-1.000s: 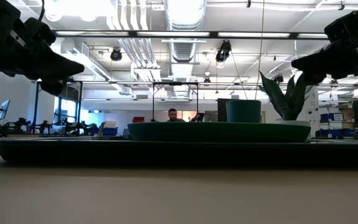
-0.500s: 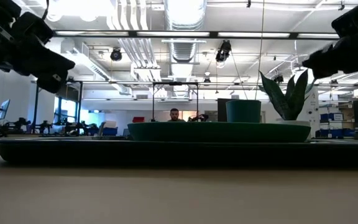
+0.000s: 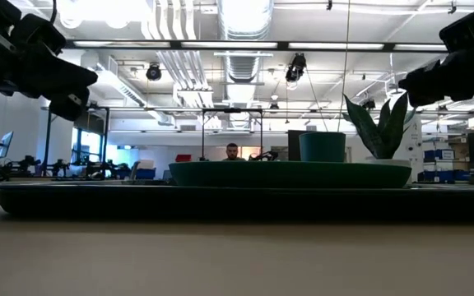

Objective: Pick and place plate/cup/fork/spoon on tray
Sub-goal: Return to Home Position

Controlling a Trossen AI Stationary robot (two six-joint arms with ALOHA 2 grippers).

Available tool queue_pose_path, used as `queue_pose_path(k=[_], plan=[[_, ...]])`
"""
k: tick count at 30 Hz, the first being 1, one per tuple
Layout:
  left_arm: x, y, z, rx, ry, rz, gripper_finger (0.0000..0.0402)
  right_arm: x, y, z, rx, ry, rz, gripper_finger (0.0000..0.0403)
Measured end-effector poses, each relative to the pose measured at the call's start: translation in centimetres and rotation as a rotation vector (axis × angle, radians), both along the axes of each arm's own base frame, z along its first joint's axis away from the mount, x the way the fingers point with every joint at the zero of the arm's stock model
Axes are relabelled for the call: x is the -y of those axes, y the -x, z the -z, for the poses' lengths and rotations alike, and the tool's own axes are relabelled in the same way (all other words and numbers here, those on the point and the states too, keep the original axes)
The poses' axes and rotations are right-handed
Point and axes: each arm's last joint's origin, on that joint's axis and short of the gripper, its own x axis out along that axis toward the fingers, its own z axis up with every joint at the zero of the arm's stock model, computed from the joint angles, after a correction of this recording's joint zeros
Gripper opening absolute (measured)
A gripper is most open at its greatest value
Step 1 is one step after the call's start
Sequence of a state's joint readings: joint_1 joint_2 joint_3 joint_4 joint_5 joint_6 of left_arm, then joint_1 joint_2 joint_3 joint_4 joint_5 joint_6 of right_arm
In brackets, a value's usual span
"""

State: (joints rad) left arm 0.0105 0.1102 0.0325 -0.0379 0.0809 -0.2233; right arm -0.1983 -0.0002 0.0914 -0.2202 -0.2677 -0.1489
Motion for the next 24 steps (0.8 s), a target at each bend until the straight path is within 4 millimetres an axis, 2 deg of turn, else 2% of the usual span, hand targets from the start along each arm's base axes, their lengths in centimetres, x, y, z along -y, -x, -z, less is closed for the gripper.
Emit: queue_pose_path(k=[18, 24], plan=[[0.13, -0.63, 0.88, -0.085, 0.014, 0.047, 0.0000, 0.05, -0.17, 0.25, -0.030, -0.004, 0.004, 0.0009], [0.13, -0.62, 0.85, -0.082, 0.014, 0.047, 0.0000, 0.49, -0.16, 0.07, 0.003, 0.027, 0.157, 0.0009]])
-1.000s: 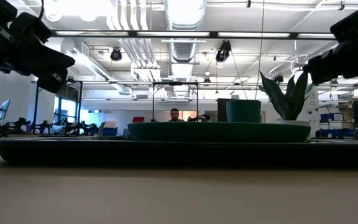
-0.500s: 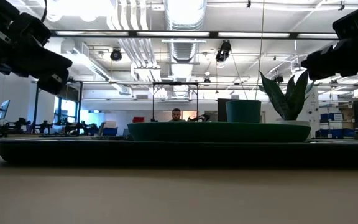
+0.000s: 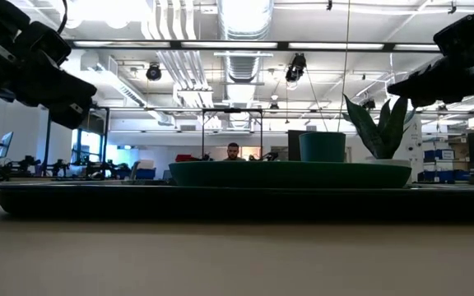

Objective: Pick and place plate/cup/fork/spoon on tray
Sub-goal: Return to Home Position

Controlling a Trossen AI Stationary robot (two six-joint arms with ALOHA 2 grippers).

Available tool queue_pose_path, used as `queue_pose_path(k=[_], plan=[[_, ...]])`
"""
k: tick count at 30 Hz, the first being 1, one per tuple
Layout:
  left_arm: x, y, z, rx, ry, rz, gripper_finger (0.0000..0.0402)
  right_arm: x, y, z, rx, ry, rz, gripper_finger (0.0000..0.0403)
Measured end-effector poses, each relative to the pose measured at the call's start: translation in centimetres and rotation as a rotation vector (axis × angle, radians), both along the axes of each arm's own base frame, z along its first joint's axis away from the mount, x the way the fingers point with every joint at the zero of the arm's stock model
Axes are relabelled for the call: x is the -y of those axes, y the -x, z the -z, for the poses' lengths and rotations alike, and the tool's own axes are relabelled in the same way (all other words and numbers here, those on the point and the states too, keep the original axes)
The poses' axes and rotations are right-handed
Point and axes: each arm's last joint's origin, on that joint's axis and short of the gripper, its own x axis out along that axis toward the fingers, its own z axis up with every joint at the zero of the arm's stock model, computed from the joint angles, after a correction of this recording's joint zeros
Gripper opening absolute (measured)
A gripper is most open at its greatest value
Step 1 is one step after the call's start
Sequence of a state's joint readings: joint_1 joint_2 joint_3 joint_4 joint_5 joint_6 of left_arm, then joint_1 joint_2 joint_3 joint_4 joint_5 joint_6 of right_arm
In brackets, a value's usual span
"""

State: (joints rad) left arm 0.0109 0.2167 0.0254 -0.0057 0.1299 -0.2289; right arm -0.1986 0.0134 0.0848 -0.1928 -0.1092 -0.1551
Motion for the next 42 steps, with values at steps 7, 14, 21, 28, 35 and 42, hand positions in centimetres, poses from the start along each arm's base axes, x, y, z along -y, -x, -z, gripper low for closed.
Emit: queue_pose_path(k=[7, 14, 21, 28, 35, 42], plan=[[0.0, 0.1, -0.2, 0.024, 0.000, 0.000, 0.0000, -0.8, -0.2, -0.2, 0.104, -0.046, -0.262, 0.0009], [0.0, 0.1, -0.3, 0.036, 0.006, -0.001, 0.0000, -1.5, -0.4, -0.1, 0.136, -0.149, -0.307, 0.0009], [0.0, 0.1, -0.3, 0.035, 0.019, -0.004, 0.0000, -2.7, -0.5, 0.3, 0.134, -0.110, -0.309, 0.0009], [0.0, 0.1, -0.3, 0.032, 0.017, -0.004, 0.0000, -3.2, -0.5, 0.5, 0.128, -0.031, -0.285, 0.0009], [0.0, 0.1, -0.3, 0.032, 0.016, -0.004, 0.0000, -3.1, -0.5, 0.5, 0.125, 0.017, -0.278, 0.0009], [0.0, 0.1, -0.3, 0.032, 0.018, -0.008, 0.0000, -3.1, -0.5, 0.6, 0.124, 0.033, -0.274, 0.0009]])
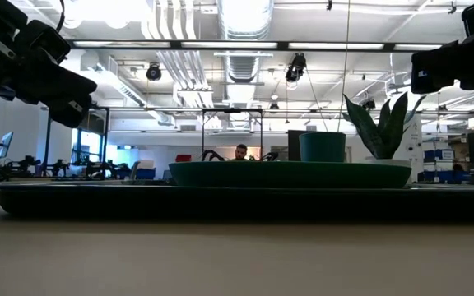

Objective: Pick and place plate/cup/fork/spoon on tray
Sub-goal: Return to Home Position

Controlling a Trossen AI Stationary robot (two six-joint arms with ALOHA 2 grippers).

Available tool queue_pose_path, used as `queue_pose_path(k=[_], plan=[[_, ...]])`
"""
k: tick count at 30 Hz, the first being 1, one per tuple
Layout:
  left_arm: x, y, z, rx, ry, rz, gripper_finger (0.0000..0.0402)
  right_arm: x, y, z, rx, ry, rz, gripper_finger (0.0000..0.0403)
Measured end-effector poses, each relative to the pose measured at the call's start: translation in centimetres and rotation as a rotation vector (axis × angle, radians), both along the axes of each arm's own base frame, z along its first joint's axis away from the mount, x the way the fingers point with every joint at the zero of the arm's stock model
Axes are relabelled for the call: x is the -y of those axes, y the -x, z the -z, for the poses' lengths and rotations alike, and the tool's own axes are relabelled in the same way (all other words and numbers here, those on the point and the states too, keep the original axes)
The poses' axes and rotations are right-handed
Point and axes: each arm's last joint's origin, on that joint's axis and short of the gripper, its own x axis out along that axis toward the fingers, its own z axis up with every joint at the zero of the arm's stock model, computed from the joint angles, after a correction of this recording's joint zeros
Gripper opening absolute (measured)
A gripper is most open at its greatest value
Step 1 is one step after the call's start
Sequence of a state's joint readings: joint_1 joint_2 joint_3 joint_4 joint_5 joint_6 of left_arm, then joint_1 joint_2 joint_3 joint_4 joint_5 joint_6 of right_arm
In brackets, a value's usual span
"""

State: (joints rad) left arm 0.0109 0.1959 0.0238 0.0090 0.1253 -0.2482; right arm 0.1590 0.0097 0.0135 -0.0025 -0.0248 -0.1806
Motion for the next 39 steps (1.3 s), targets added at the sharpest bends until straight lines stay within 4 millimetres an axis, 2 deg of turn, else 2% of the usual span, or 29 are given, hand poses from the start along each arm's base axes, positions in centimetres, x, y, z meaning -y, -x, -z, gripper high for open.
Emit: queue_pose_path(k=[39], plan=[[0.00, -0.08, -0.01, -0.006, 0.006, 0.000, 0.0000, -0.01, -0.04, -0.08, 0.010, 0.001, 0.000, 0.0009]])
